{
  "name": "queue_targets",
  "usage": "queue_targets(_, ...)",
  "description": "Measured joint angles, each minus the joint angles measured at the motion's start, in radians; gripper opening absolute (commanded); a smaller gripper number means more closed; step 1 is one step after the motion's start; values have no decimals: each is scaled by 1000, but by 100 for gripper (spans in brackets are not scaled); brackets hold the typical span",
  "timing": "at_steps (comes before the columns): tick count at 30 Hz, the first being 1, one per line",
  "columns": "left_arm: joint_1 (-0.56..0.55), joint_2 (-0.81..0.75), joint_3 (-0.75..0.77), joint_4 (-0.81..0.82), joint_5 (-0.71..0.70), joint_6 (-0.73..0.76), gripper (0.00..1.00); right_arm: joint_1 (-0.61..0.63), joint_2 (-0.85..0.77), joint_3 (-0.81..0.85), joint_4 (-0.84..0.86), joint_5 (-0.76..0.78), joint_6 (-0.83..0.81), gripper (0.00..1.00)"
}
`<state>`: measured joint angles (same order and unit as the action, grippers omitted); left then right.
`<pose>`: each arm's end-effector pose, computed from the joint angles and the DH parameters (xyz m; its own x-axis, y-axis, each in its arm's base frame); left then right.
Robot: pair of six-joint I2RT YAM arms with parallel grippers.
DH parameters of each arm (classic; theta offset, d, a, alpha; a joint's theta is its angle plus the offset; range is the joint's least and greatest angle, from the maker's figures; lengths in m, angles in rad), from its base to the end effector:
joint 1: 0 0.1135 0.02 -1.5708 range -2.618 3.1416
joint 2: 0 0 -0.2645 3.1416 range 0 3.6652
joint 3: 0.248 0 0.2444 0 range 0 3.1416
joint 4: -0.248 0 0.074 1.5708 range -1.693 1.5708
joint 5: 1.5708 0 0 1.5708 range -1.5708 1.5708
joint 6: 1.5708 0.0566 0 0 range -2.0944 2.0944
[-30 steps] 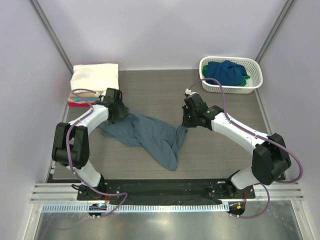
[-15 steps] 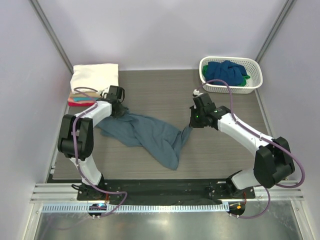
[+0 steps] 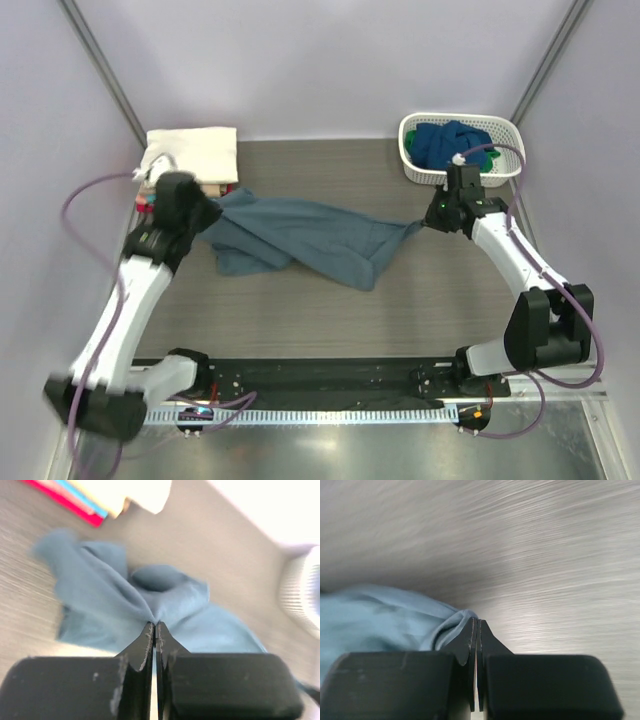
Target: Fold and stack the t-shirts
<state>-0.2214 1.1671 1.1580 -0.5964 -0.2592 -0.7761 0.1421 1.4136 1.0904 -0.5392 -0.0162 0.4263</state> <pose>0.2562 -0.0428 0.3413 -0.4010 -0.6038 -0.6890 -0.3842 0.7936 -0.4719 0.3040 0.0444 0.2572 -0.7473 0.3108 -0.5873 0.1724 0.9443 0.2802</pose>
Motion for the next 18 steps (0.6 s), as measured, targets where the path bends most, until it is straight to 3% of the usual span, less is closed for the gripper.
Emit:
queue_targets(3, -13, -296, -76, -71, 10, -43, 2, -80, -16, -1, -1, 28, 11, 1)
queue_targets(5, -21, -489, -162, -145, 37, -93, 12, -120, -26, -8, 3, 55, 22, 1)
queue_targets(6, -22, -572, -215, -187, 61, -120, 19, -138, -27, -13, 3, 63, 24, 1)
queue_targets(7, -23, -630, -266, -225, 83, -145, 36, -153, -27, -18, 4, 68, 26, 1)
queue_targets(9, -25, -747, -378, -343, 136, -197, 50, -179, -24, -30, 3, 74, 32, 1)
queue_targets(10, -26, -800, -428, -415, 160, -224, 66, -195, -21, -34, 1, 75, 35, 1)
queue_targets(14, -27, -935, -412, -638, 187, -271, 73, -234, -12, -49, 1, 78, 46, 1)
queue_targets(18, -27, -879, -299, -663, 162, -229, 71, -236, -12, -52, 12, 40, 48, 1)
